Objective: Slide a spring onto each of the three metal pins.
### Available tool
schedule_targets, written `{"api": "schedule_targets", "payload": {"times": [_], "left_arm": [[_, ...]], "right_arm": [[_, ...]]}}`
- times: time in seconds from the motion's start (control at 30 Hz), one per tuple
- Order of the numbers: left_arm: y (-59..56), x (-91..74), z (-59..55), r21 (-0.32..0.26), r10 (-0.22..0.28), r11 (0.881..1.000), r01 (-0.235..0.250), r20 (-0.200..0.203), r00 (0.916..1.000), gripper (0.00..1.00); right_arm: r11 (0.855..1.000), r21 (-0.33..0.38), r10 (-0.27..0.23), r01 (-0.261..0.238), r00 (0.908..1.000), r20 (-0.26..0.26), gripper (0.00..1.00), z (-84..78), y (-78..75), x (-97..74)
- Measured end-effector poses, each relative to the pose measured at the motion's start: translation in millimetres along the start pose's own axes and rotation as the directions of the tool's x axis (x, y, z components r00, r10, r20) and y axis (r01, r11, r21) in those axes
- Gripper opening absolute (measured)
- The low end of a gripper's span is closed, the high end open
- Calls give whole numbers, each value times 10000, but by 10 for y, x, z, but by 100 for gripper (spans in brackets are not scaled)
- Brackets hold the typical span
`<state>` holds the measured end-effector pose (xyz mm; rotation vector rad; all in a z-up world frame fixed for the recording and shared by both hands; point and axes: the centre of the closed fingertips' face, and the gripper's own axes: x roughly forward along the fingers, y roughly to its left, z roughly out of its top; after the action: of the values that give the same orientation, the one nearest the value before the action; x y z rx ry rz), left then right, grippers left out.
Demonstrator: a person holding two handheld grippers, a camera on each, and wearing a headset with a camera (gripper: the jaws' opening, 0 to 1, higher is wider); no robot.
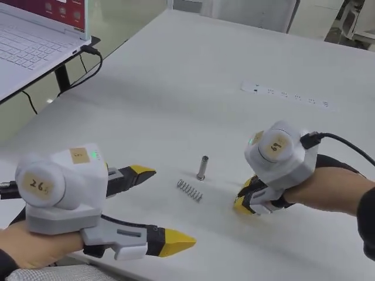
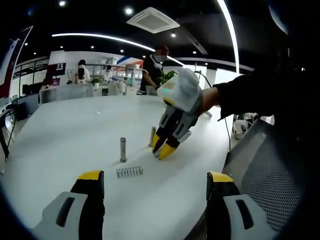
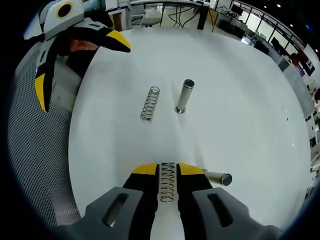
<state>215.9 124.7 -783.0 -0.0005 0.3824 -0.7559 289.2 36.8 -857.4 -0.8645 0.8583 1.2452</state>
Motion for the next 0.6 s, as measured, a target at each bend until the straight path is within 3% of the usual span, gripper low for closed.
{"api": "schedule_targets", "payload": {"times": [0.3,0.6], "left_arm": [[2,-3,5,-12,8,10000,-8,40,10000,81],[0,-3,3,12,-6,10000,6,31,10000,80]], "right_arm": [[9996,164,238,-236,9996,-136,9,1,24,13],[9998,192,104,-103,9999,-22,9,5,15,3]]}}
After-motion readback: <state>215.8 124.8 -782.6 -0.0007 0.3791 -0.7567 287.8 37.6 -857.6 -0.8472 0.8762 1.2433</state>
